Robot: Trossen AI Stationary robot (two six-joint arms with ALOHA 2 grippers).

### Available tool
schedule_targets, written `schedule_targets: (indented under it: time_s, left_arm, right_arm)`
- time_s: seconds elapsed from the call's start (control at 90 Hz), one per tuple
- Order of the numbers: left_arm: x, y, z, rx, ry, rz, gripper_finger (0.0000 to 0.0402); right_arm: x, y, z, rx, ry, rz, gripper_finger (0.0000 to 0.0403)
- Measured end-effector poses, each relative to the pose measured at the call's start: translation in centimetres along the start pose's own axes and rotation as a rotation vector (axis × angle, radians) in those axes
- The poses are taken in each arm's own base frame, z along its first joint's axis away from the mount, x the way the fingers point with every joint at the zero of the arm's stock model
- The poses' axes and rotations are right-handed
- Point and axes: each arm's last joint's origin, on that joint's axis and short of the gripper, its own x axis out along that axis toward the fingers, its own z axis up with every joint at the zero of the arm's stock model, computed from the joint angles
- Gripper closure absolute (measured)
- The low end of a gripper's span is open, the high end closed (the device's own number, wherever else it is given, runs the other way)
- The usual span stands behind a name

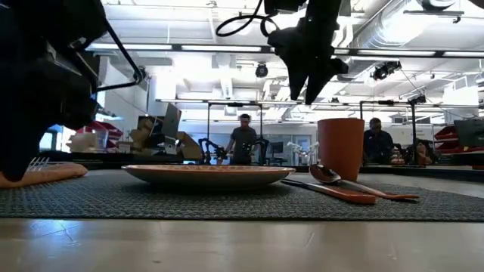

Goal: Set table place
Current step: Put the orange napkin to the left side of the orange plate on the gray placemat

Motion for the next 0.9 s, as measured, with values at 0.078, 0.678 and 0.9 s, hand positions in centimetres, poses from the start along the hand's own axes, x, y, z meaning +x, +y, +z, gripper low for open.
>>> schedule_targets:
  time_s: [0.078,0.678,0.9]
  left_arm:
    - [-0.1,-0.3,0.0,0.009,-0.004,-0.021,0.0344]
    - [-3.2,-4.0,0.5,0.239,-0.154,-0.060,0.0401]
    - [-2.2,-4.6,0.8,0.336,-0.176,-0.065,0.0401]
  right_arm:
    - [0.0,0.0,0.0,-0.001,0.000,0.000,0.0217]
    - [0.0,0.2,0.3,0.015,-0.028,0.023,0.0217]
    - [0.0,0.3,0.4,0.017,-0.032,0.043,0.0217]
